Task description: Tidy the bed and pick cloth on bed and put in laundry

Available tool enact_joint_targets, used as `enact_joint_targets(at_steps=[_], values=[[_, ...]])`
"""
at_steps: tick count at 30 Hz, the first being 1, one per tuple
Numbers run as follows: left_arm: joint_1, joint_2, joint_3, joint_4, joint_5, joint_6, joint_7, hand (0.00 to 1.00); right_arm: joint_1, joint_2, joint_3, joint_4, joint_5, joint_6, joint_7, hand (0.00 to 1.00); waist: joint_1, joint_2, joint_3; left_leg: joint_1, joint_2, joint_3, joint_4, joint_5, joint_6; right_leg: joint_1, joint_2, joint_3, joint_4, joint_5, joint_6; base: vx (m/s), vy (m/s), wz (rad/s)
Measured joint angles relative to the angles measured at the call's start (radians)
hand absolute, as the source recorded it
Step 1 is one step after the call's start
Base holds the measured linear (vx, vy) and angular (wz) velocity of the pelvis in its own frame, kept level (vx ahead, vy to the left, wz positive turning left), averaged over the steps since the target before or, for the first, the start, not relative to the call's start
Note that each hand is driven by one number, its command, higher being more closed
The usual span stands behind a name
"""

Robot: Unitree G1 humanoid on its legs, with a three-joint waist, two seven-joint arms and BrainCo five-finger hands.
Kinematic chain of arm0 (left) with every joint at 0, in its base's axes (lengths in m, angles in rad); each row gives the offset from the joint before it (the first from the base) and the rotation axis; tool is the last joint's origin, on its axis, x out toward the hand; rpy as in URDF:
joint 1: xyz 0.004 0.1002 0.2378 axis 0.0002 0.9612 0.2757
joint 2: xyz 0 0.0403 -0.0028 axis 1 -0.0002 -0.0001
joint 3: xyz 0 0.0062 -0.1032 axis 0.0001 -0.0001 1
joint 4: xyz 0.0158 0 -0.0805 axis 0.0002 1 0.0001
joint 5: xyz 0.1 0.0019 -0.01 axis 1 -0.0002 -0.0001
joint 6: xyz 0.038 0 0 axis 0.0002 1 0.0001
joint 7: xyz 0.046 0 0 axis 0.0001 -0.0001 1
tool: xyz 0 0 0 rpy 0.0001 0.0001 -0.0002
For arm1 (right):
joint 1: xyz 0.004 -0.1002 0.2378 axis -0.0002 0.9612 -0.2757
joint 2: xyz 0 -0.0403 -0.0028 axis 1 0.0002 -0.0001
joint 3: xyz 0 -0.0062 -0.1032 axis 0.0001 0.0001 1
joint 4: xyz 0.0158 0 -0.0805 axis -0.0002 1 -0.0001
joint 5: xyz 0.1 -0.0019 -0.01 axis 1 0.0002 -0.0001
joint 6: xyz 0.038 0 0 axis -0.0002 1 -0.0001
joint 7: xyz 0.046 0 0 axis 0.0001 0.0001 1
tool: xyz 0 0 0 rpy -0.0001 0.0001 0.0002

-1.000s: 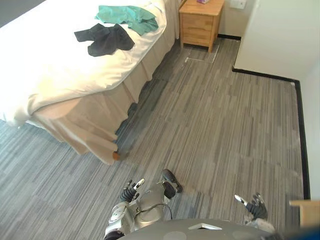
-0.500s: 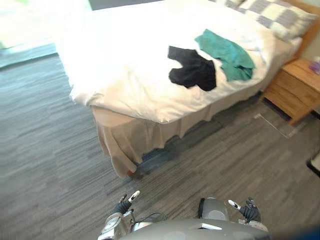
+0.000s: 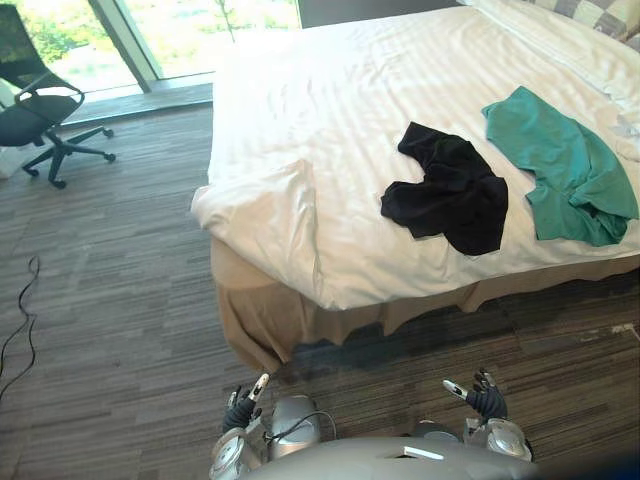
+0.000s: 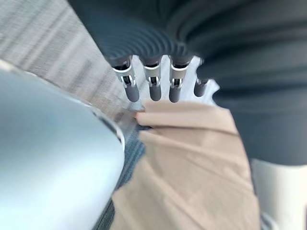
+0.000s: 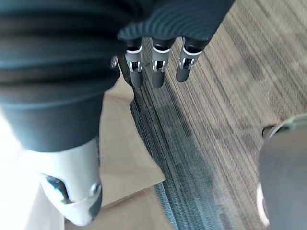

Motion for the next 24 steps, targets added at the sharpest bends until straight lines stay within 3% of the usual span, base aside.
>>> enact_joint_targets(at_steps=[1, 2, 5, 10, 16, 20, 24], values=[[-0.01, 0.0, -0.012, 0.004, 0.009, 0.0, -0.004, 0.0, -0.001, 0.001, -0.017, 0.002, -0.002, 0.005, 0.001, 0.0, -0.001, 0.002, -0.006, 0.022, -0.019, 0.014, -0.085, 0.003, 0.004, 0.0, -0.004, -0.002, -0.003, -0.004, 0.016, 0.39, 0.154, 0.32], [-0.019, 0.017, -0.027, 0.006, 0.023, 0.0, -0.006, 0.0, -0.001, 0.015, -0.039, 0.01, -0.007, 0.013, 0.002, 0.0, -0.005, -0.024, -0.018, 0.073, -0.069, 0.028, -0.208, 0.021, 0.013, 0.003, -0.028, -0.019, -0.02, 0.005, 0.034, 0.32, 0.141, 0.43], [-0.018, 0.045, -0.039, 0.024, 0.031, 0.002, -0.021, 0.0, 0.001, 0.04, -0.052, 0.042, -0.012, 0.02, 0.003, 0.0, 0.007, -0.072, -0.035, 0.117, -0.118, 0.051, -0.316, 0.054, 0.01, 0.02, -0.06, -0.025, -0.061, 0.025, 0.062, 0.23, 0.112, 0.19], [-0.015, 0.055, -0.07, 0.038, 0.031, 0.016, -0.04, 0.0, 0.003, 0.047, -0.074, 0.051, -0.052, 0.02, -0.023, 0.0, 0.007, -0.071, -0.042, 0.228, -0.142, 0.072, -0.405, 0.087, -0.001, 0.079, -0.07, -0.018, -0.06, 0.047, 0.076, 0.13, -0.003, -0.06], [-0.028, 0.075, -0.145, 0.077, 0.033, 0.027, -0.049, 0.0, 0.001, 0.03, -0.075, 0.071, -0.053, 0.015, -0.048, 0.0, -0.019, -0.056, -0.05, 0.265, -0.145, 0.072, -0.535, 0.14, -0.001, 0.017, -0.056, -0.018, 0.006, 0.058, 0.073, 0.02, -0.04, -0.06], [-0.034, 0.096, -0.182, 0.077, 0.027, 0.045, -0.044, 0.0, 0.006, 0.035, -0.071, 0.072, -0.078, -0.011, -0.051, 0.0, -0.022, -0.071, -0.044, 0.276, -0.151, 0.069, -0.552, 0.14, -0.001, 0.012, -0.059, -0.018, 0.018, 0.066, 0.071, 0.0, 0.015, 0.01], [-0.039, 0.111, -0.189, 0.096, -0.064, 0.066, -0.012, 0.0, 0.003, 0.033, -0.043, 0.083, -0.088, -0.025, -0.057, 0.0, -0.022, -0.077, -0.039, 0.273, -0.165, 0.045, -0.568, 0.151, 0.011, 0.032, -0.058, -0.027, -0.051, 0.113, 0.083, -0.04, 0.036, 0.01]])
